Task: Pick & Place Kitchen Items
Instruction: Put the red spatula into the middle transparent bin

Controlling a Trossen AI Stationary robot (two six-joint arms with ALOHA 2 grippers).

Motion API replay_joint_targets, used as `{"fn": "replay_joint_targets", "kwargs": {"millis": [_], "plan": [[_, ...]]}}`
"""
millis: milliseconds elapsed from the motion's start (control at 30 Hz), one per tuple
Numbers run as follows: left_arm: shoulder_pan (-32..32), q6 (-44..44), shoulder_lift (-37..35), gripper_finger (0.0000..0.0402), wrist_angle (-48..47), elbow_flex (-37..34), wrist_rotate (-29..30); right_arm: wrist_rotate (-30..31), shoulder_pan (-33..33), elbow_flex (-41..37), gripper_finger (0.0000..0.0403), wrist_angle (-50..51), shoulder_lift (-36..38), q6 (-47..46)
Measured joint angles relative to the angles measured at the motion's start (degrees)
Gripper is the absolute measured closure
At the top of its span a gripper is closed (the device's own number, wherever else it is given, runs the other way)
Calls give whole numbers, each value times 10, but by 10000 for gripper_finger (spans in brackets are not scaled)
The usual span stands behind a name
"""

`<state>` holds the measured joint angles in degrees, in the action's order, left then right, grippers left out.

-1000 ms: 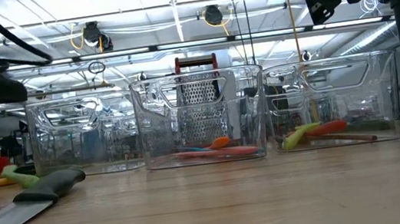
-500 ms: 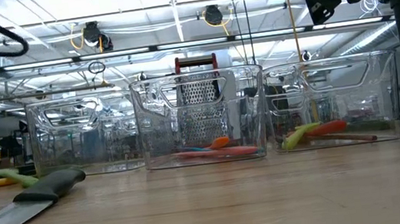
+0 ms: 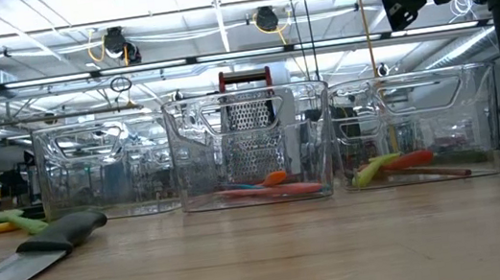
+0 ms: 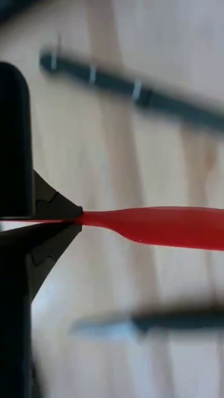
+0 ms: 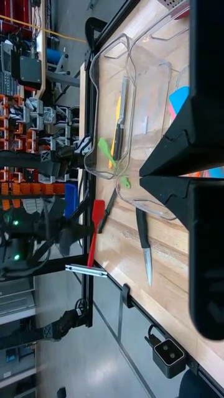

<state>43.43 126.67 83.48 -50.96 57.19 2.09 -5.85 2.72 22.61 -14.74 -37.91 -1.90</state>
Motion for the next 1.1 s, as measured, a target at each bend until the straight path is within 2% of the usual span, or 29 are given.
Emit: {"fn": "replay_joint_targets", "kwargs": {"millis": [133,267,433,700,900,1100], "plan": [[12,-12,0,402,81,5,67,0,0,0,403,0,0,0],[18,-62,2,402,163,5,157,0,0,0,403,0,0,0],[3,-169,2,402,255,5,247,-1,0,0,403,0,0,-3],[-48,-390,2,402,406,5,372,-2,0,0,403,0,0,-7],[-122,-510,2,402,509,5,375,-2,0,0,403,0,0,-7],[-230,-565,2,402,563,5,284,-2,0,0,403,0,0,-7]]}}
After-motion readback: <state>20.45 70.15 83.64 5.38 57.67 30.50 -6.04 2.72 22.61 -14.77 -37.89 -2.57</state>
